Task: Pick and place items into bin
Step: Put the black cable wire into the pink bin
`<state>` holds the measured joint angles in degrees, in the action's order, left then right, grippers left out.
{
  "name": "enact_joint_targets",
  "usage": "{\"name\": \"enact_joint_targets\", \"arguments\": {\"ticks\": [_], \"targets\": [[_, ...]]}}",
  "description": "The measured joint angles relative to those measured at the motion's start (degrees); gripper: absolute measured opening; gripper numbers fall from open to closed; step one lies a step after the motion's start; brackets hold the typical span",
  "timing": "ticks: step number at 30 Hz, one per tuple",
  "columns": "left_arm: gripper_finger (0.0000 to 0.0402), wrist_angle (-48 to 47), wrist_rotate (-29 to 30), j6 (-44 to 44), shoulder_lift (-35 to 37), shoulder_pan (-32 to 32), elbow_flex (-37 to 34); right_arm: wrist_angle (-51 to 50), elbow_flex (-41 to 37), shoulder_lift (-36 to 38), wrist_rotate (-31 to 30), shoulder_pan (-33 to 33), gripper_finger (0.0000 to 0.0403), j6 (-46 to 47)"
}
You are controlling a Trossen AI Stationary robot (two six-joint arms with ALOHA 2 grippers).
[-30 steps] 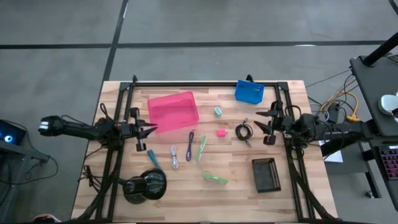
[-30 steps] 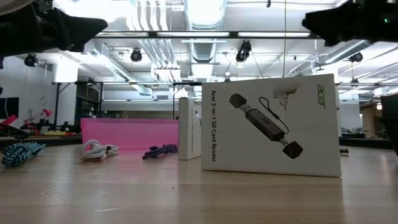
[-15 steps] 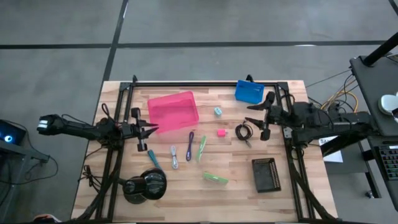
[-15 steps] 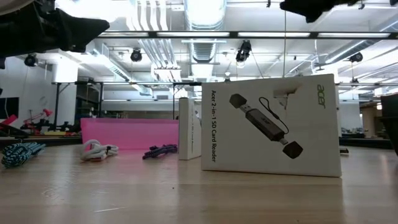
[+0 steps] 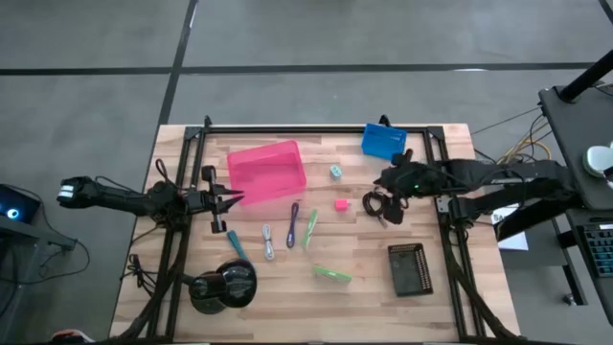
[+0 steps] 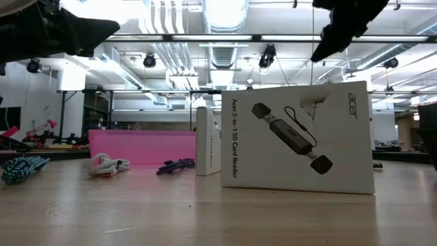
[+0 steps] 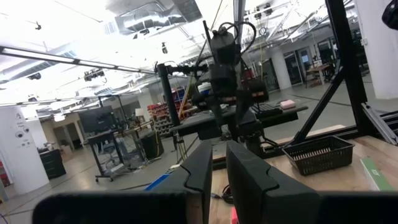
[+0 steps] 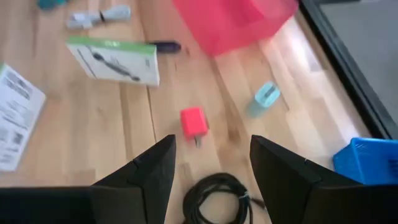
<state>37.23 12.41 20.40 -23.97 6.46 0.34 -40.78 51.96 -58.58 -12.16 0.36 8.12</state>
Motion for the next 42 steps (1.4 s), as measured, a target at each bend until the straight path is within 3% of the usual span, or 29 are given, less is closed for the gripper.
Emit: {"name": "enact_joint_targets", "arguments": {"ticks": [27,38,42], "targets": [[0.0032,-0.1,0.0,0.0,-0.2,0.0,0.0,-0.7,-3.6,-24.9,0.2,0.0,0.0194,7.0],[0.0032,-0.1,0.0,0.0,-0.3,0.0,0.0,-0.8,-4.6,-28.7,1.1,-3.7,0.0194,8.8],[0.0032,-0.1,0.0,0.0,-0.2,0.0,0.0,0.0,-6.1,-28.9,4.8,-6.0,0.0194,8.8]]}}
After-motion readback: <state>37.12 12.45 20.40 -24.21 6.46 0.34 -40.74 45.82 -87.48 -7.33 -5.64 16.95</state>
